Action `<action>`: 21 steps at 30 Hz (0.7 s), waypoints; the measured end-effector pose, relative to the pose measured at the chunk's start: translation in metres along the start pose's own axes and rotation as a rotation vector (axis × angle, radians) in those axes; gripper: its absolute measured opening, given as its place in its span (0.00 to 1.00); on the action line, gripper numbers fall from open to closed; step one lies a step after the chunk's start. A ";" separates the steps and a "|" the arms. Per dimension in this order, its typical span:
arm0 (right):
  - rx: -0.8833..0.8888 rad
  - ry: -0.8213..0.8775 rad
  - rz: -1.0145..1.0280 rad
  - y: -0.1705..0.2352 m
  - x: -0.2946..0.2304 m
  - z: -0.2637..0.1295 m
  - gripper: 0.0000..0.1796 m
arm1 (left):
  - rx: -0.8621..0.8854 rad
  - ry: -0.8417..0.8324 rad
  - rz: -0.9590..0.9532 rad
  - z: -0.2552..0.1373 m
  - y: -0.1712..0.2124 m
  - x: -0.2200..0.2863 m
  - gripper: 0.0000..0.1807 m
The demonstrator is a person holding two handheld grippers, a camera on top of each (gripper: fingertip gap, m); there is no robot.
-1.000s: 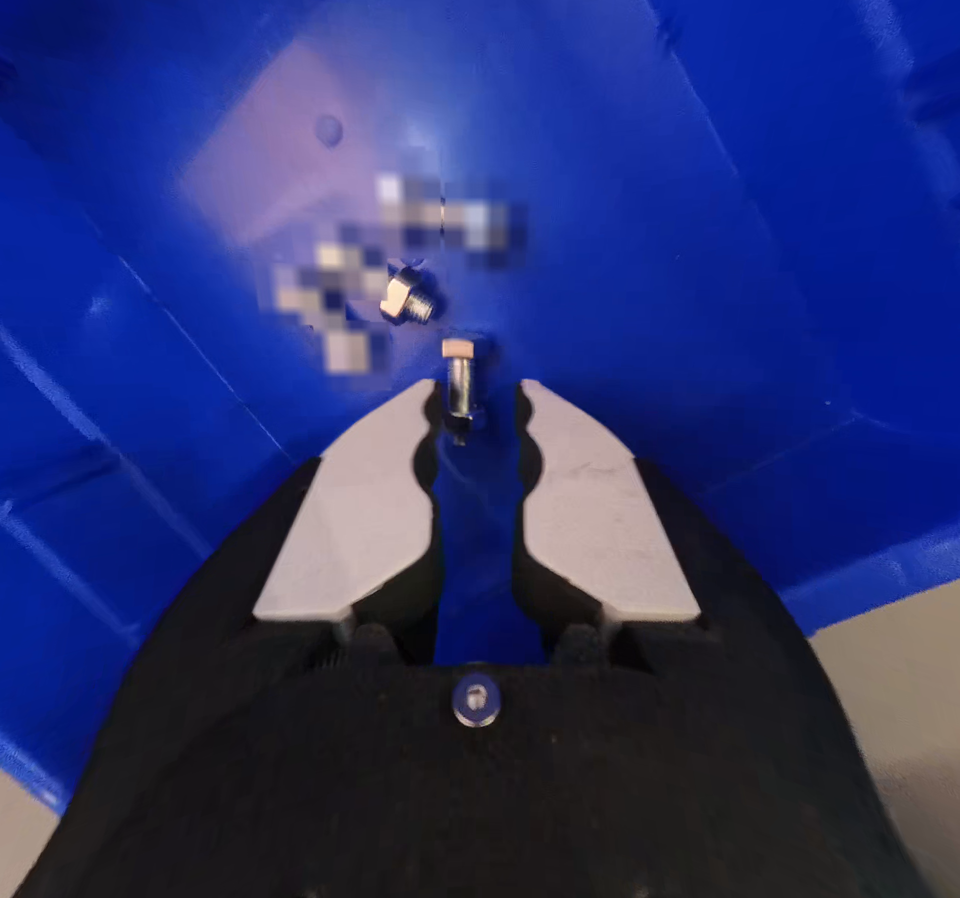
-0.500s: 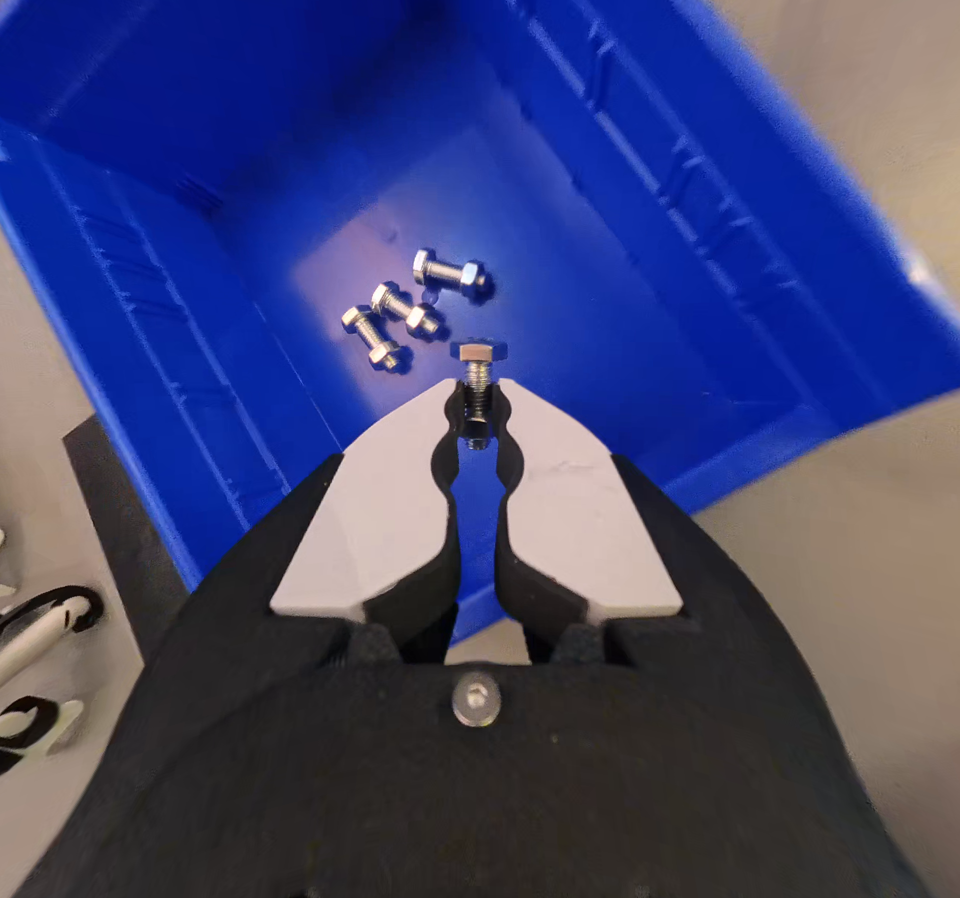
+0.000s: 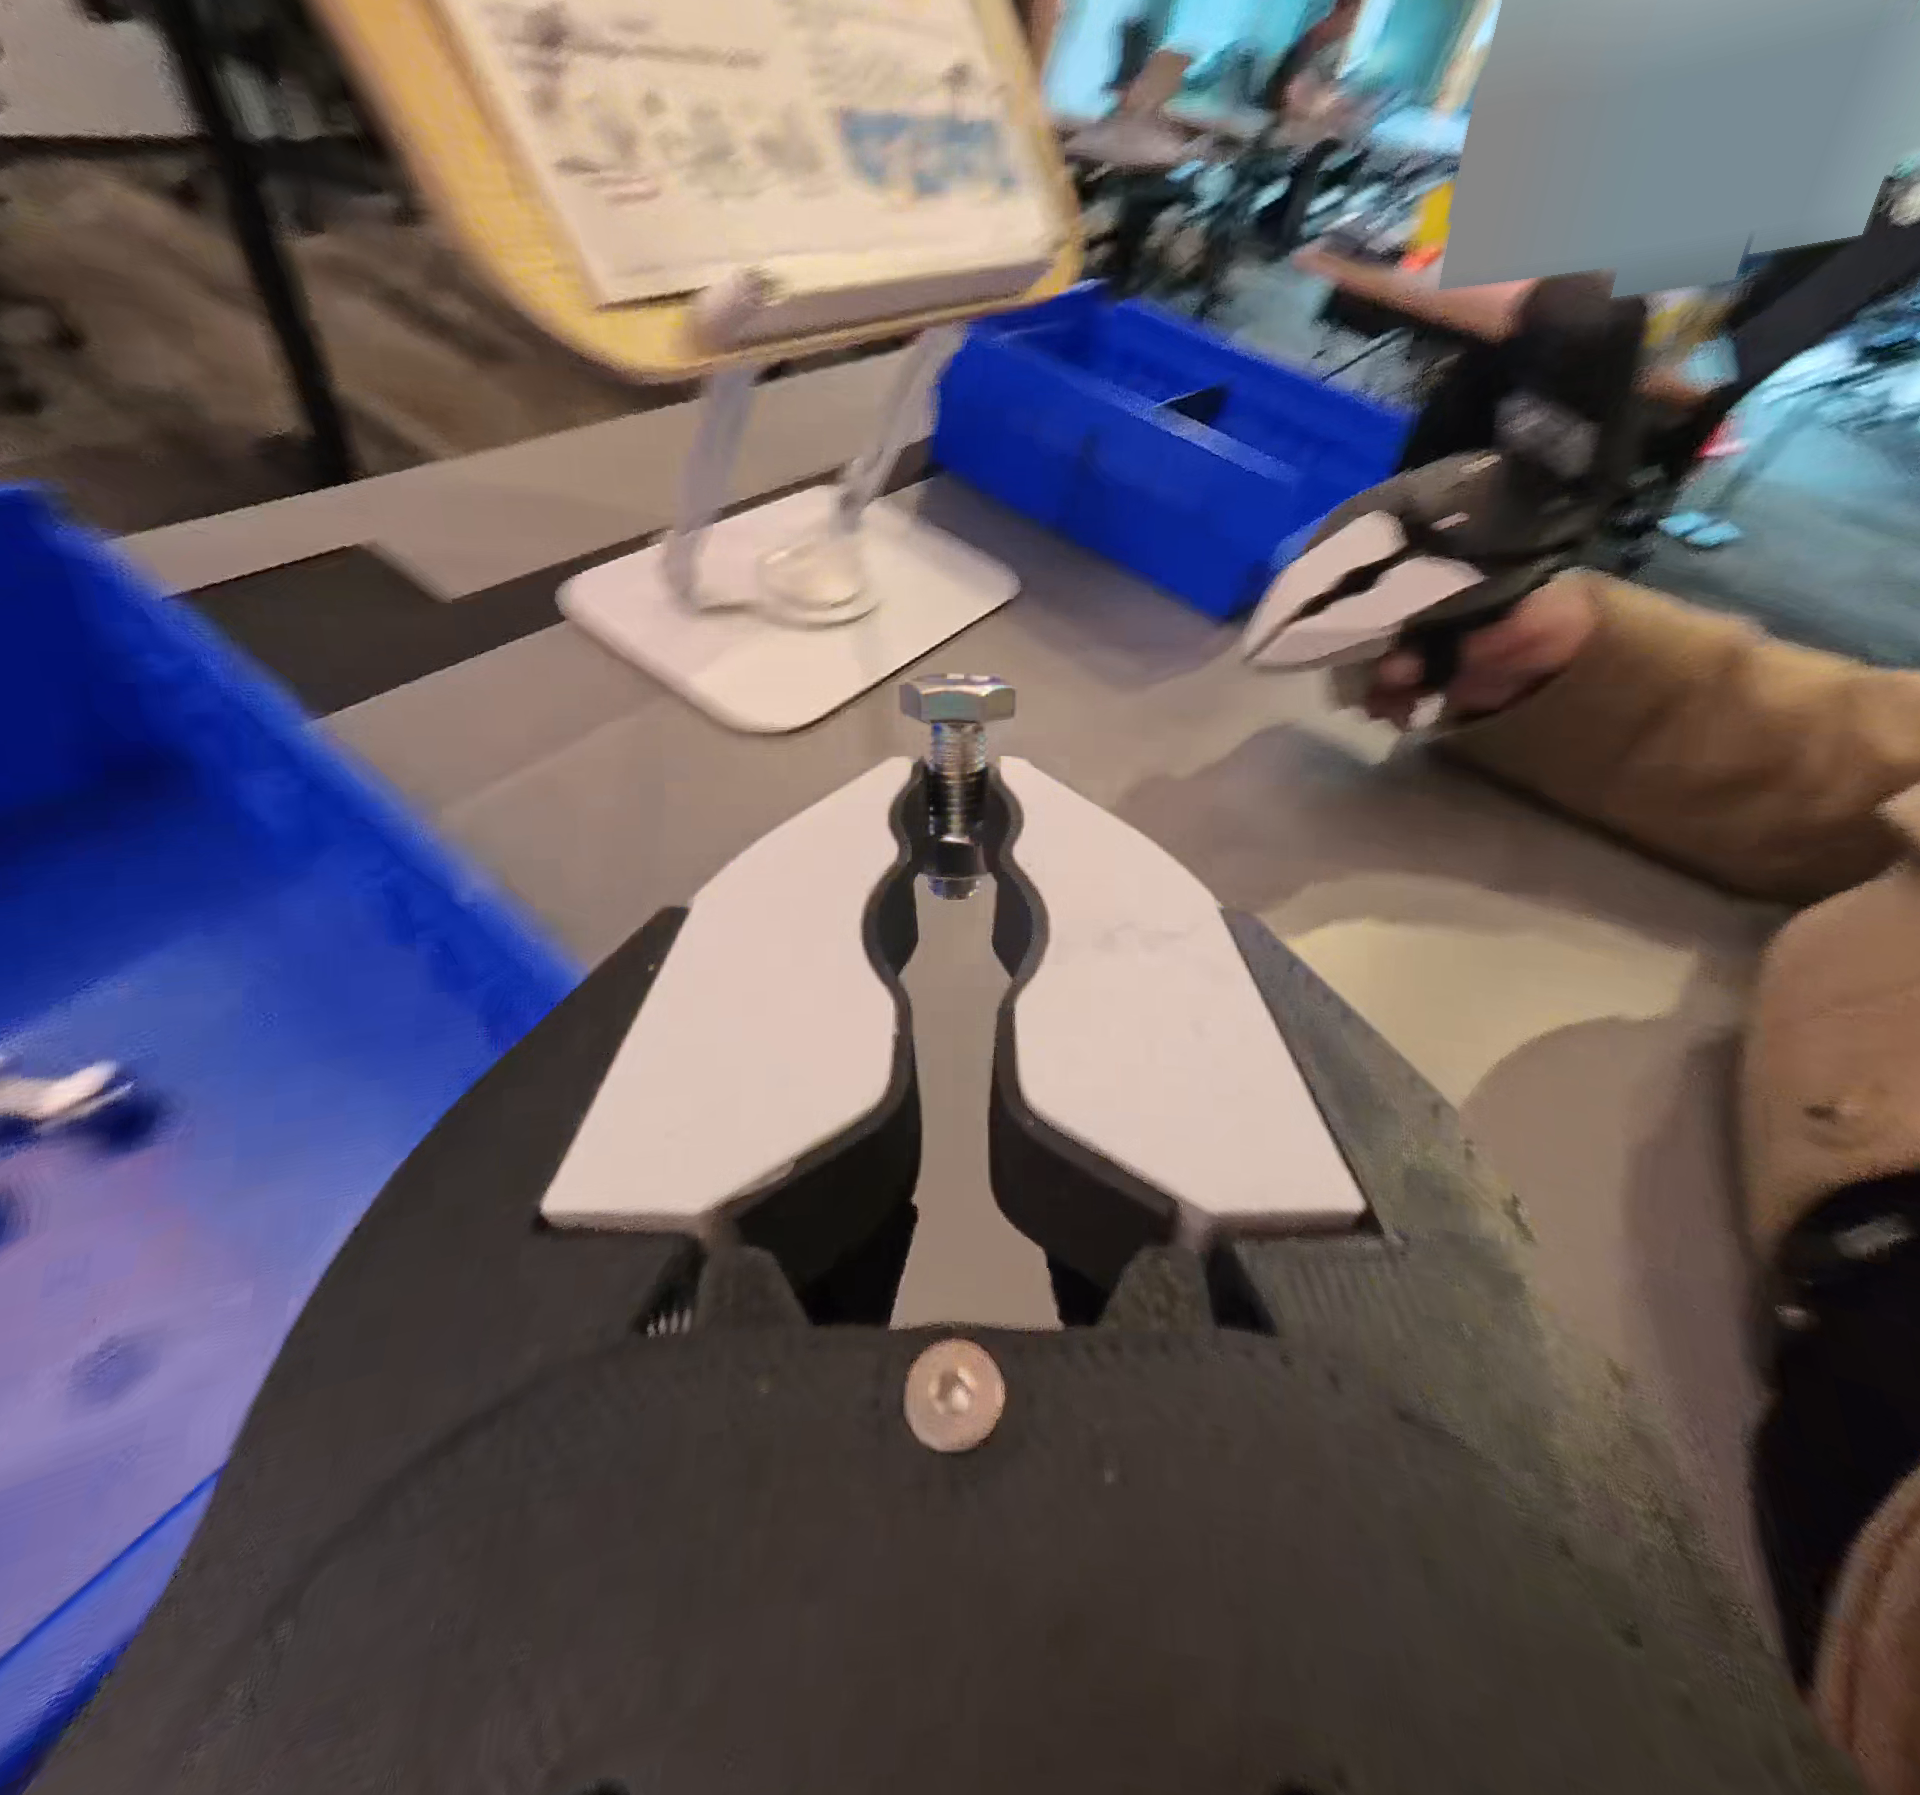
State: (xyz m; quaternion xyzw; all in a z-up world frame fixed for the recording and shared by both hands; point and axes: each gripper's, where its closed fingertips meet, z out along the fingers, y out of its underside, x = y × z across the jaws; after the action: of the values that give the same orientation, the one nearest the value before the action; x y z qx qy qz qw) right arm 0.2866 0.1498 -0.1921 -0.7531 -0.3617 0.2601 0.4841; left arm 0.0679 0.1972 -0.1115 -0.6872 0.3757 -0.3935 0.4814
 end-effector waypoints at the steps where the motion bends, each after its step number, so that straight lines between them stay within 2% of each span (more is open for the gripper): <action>1: 0.019 -0.022 0.009 -0.004 -0.006 0.002 0.00 | 0.047 0.057 -0.012 0.008 -0.004 0.014 0.05; 4: 0.124 -0.133 0.081 -0.023 -0.030 0.010 0.02 | 0.206 0.268 -0.113 0.026 -0.018 0.052 0.05; 10: 0.443 -0.427 0.359 -0.082 -0.071 0.014 0.08 | 0.422 0.550 -0.229 0.056 -0.035 0.096 0.05; 16: 0.679 -0.690 0.636 -0.117 -0.084 0.012 0.15 | 0.572 0.712 -0.266 0.064 -0.045 0.117 0.05; 21: 0.754 -0.817 0.698 -0.129 -0.092 0.013 0.20 | 0.616 0.810 -0.293 0.063 -0.049 0.128 0.05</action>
State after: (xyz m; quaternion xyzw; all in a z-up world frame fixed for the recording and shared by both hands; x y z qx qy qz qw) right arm 0.1835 0.1188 -0.0749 -0.4455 -0.1350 0.7758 0.4259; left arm 0.1839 0.1181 -0.0562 -0.3521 0.2986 -0.7827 0.4175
